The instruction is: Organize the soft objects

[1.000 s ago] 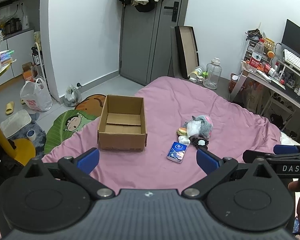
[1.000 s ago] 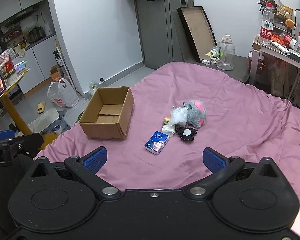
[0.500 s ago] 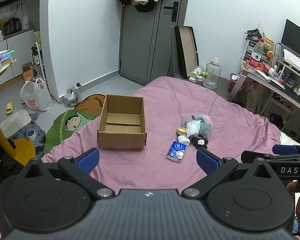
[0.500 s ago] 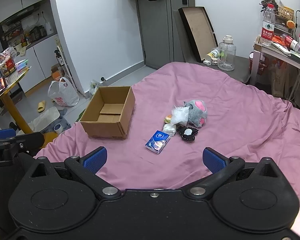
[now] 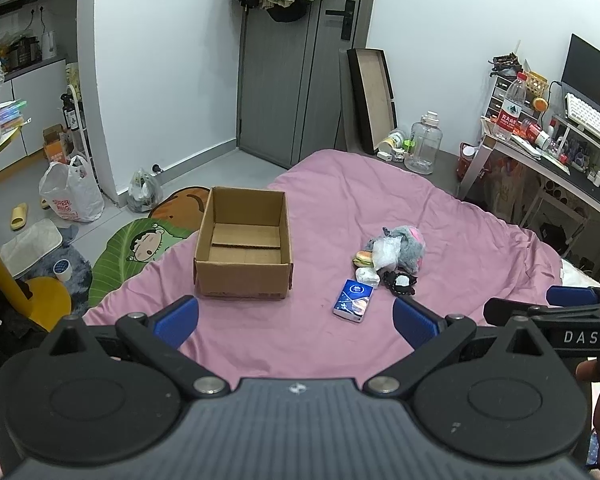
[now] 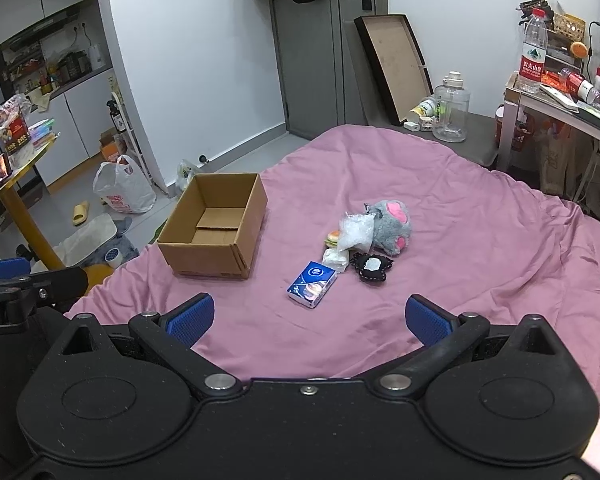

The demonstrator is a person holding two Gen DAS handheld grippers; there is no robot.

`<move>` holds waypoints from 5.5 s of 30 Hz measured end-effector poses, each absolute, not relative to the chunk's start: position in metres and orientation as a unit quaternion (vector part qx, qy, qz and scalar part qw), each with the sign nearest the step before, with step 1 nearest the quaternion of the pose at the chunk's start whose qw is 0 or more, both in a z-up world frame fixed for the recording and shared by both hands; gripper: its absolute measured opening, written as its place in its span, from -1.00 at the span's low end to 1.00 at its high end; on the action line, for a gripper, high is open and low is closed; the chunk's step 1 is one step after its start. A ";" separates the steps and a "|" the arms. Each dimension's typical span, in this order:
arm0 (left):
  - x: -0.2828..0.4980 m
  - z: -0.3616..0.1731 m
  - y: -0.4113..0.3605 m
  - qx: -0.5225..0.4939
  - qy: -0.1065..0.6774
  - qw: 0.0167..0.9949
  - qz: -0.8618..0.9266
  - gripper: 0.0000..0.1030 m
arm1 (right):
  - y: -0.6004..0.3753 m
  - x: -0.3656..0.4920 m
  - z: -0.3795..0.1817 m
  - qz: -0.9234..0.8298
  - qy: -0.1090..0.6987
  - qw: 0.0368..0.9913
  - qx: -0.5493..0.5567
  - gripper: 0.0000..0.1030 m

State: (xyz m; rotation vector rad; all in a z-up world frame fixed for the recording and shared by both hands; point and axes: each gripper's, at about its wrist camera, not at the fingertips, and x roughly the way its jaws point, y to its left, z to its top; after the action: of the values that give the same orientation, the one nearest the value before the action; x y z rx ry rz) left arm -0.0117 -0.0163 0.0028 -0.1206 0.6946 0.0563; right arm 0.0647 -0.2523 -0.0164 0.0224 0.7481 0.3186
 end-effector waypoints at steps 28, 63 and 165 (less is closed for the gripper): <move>0.048 -0.010 -0.016 -0.063 0.369 0.927 0.028 0.99 | -0.260 0.116 -0.034 0.150 0.393 0.907 0.021 1.00; 0.164 -0.077 -0.058 -0.058 0.418 0.907 0.023 0.93 | -0.310 0.244 -0.123 0.125 0.477 0.858 0.146 0.88; 0.197 -0.120 -0.023 -0.125 0.408 0.904 0.032 0.09 | -0.236 0.295 -0.140 0.198 0.463 0.848 0.164 -0.62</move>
State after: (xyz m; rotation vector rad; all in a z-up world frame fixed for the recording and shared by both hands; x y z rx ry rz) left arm 0.1966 -0.0231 -0.1197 -0.2574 0.8440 0.0665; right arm 0.2951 -0.2362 -0.1397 0.3459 0.9751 0.4172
